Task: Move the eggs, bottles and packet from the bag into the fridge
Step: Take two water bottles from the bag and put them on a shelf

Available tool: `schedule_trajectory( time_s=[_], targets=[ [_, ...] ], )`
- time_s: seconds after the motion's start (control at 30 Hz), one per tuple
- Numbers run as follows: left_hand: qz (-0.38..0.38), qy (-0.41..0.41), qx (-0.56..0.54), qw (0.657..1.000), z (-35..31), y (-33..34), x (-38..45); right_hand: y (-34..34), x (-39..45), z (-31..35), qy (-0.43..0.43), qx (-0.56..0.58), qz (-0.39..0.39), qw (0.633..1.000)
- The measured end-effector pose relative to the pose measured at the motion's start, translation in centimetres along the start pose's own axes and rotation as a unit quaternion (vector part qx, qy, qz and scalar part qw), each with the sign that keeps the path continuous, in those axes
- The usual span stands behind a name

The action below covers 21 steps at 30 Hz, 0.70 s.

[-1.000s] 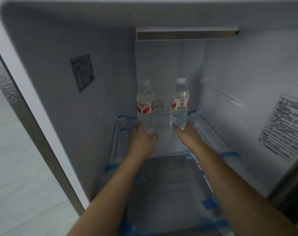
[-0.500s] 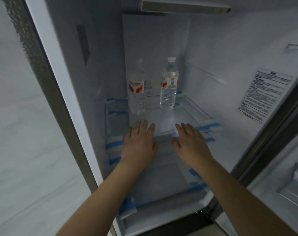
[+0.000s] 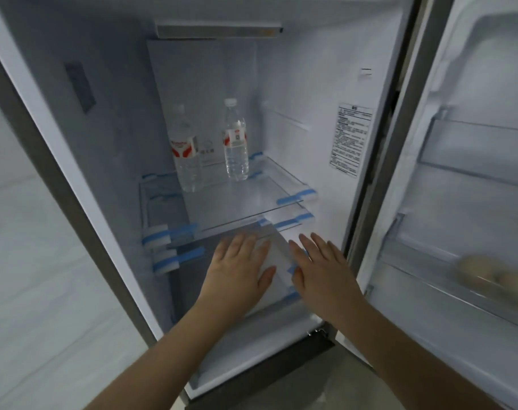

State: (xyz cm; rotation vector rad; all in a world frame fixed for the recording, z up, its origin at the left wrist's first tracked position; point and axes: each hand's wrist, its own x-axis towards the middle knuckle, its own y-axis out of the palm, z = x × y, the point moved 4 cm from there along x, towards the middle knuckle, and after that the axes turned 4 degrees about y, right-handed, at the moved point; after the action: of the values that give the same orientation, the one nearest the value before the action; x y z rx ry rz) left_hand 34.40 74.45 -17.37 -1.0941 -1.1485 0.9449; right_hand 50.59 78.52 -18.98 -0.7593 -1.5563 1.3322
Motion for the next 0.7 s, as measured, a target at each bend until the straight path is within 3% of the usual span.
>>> schedule_trajectory(
  time_s=[0.23, 0.4, 0.7],
  targets=[
    [0.007, -0.006, -0.027, 1.0, -8.1, -0.2, -4.1, -0.2, -8.4, -5.5, 0.043, 0.024, 0.02, 0.999],
    [0.057, 0.017, -0.019, 0.998, -14.5, 1.0, -6.5, 0.4, -14.5, -8.7, 0.09, 0.037, 0.021, 0.995],
    [0.043, 0.085, -0.001, 0.995, -19.5, 1.0, -7.7, -1.3, -21.8, -11.5, 0.176, 0.034, 0.013, 0.984]
  ],
)
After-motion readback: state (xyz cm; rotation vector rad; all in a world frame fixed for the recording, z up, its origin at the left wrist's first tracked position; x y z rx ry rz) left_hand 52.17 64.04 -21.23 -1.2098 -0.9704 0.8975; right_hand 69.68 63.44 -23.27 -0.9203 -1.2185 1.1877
